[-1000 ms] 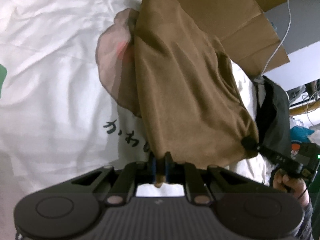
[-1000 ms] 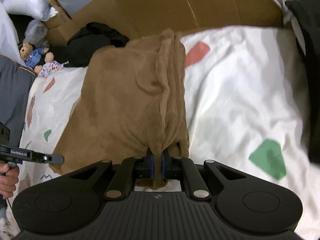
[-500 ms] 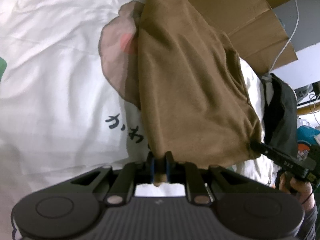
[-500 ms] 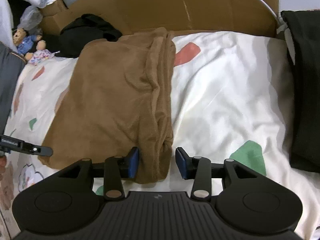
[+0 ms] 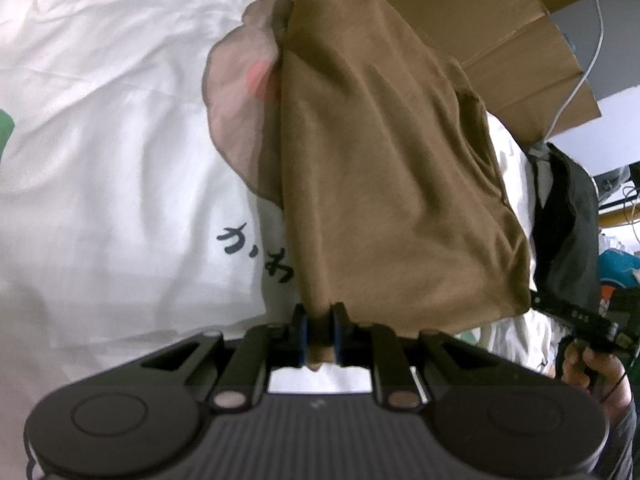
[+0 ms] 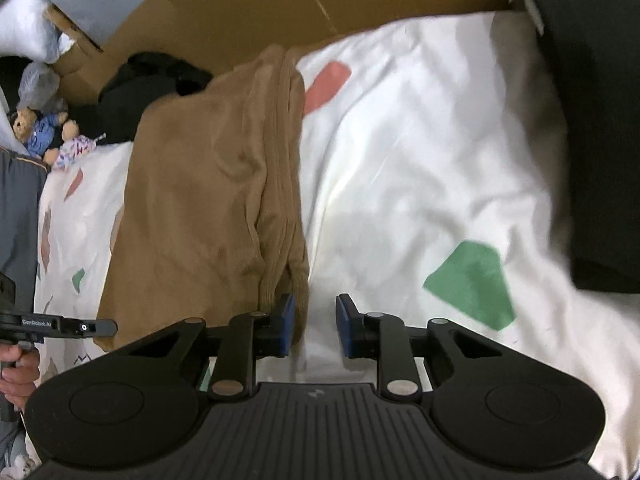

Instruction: Fold clothes

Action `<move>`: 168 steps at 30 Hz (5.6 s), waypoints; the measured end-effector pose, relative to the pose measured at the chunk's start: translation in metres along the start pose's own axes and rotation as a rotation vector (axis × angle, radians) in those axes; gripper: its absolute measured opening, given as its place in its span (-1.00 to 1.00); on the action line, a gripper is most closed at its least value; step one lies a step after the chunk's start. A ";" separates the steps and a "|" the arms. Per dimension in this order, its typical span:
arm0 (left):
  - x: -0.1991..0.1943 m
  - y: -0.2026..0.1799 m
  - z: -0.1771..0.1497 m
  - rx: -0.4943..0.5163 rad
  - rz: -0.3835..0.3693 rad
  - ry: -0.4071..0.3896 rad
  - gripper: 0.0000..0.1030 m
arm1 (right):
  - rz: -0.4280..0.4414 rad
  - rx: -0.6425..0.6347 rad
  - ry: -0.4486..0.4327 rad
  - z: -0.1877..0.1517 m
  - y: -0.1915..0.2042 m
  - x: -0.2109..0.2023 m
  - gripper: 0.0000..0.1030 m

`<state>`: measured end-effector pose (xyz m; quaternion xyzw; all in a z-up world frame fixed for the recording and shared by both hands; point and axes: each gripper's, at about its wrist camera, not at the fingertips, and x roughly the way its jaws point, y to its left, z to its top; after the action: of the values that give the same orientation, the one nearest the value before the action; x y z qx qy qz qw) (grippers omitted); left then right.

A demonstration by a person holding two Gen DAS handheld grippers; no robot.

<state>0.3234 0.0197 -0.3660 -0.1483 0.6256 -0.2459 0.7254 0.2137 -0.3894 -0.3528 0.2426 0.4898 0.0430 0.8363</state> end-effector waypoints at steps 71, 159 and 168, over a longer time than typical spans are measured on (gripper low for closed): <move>-0.024 0.015 0.066 0.068 0.028 -0.159 -0.34 | 0.058 -0.021 -0.168 0.038 0.008 -0.030 -0.34; 0.038 -0.012 0.149 0.107 0.089 -0.283 0.11 | 0.086 -0.041 -0.197 0.100 0.011 0.032 0.30; 0.040 -0.009 0.149 0.128 0.047 -0.257 0.16 | 0.081 -0.027 -0.230 0.093 0.010 0.029 0.40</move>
<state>0.4715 -0.0231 -0.3691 -0.1173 0.5139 -0.2475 0.8129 0.3084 -0.4052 -0.3340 0.2543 0.3799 0.0551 0.8877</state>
